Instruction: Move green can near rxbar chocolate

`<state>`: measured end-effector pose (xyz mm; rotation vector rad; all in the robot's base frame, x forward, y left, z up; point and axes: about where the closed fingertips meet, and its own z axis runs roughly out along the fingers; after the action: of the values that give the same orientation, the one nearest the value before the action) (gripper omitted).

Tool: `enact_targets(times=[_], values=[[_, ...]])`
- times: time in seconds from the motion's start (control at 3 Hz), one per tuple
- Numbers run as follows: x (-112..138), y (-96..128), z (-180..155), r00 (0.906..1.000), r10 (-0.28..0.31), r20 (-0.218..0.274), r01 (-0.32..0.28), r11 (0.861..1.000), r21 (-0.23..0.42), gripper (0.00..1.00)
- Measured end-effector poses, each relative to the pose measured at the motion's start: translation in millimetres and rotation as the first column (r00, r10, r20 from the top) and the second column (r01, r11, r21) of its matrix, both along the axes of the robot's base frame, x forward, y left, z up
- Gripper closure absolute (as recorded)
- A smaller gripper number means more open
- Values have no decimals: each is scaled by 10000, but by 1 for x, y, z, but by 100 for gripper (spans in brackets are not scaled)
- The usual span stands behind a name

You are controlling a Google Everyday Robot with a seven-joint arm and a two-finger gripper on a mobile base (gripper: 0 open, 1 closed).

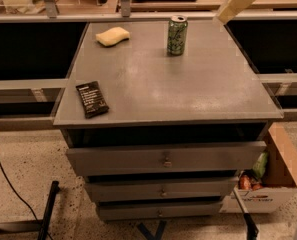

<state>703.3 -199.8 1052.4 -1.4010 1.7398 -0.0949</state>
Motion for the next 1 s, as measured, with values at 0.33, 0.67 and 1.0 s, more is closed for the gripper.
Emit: enact_targets(times=[0.33, 0.67, 1.0], values=[[2, 0, 0, 10000, -36, 44, 36, 10000, -39, 0], [1, 1, 2, 9997, -251, 56, 250, 9995, 167, 0], [11, 12, -14, 9970, -601, -487, 680, 9810, 1816, 0]])
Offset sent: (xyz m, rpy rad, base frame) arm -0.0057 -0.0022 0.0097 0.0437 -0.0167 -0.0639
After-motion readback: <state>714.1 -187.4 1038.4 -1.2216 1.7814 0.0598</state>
